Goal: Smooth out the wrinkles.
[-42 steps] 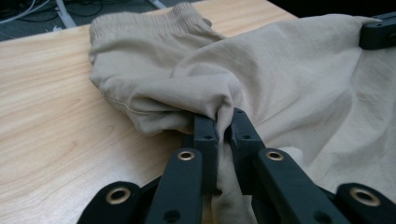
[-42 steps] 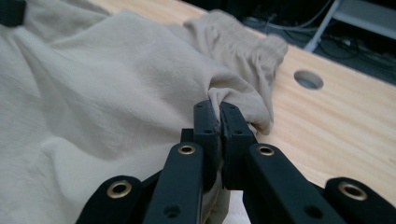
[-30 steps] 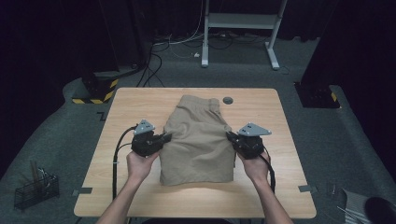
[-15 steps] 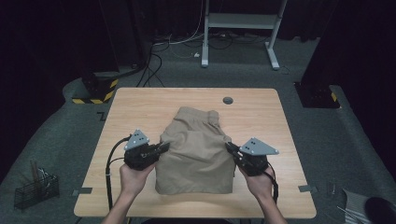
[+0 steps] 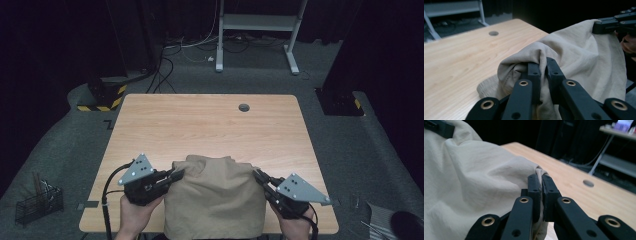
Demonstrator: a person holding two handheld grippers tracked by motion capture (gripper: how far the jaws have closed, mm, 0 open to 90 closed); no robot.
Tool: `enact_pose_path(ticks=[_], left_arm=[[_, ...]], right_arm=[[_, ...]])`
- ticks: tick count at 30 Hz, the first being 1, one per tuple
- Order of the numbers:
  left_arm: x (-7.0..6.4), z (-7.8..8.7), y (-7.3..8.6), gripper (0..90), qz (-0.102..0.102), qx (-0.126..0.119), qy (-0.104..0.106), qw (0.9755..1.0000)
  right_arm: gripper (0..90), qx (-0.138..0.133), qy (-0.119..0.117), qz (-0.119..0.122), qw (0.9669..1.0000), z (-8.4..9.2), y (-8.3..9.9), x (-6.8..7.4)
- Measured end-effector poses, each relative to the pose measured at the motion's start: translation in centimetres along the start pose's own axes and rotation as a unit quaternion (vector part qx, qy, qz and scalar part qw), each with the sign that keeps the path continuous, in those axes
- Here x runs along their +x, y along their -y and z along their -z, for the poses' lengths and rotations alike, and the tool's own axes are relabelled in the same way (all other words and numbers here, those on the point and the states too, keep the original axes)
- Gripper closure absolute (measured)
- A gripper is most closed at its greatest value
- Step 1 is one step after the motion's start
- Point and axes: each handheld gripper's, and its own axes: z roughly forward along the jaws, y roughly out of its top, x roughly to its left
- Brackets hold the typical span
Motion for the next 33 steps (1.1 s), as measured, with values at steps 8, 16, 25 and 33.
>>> enact_pose_path(ticks=[8,16,25,33], left_arm=[[3.5,-3.0,1.9,84.2,0.034,0.013,-0.025,0.9990],[5.3,-5.0,1.7,84.0,0.037,0.021,-0.031,0.9986],[6.2,-5.7,1.0,83.9,0.039,0.015,-0.046,0.9981],[7.9,-7.3,0.7,83.7,0.059,0.019,-0.054,0.9966]], right_arm=[[87.0,0.028,-0.004,-0.026,0.9992,-4.1,2.3,-1.6],[86.9,0.033,-0.006,-0.051,0.9981,-6.3,3.1,-3.6],[86.7,0.028,0.003,-0.043,0.9987,-7.1,2.3,-4.3],[86.8,0.037,0.006,-0.062,0.9973,-9.0,2.1,-5.4]])
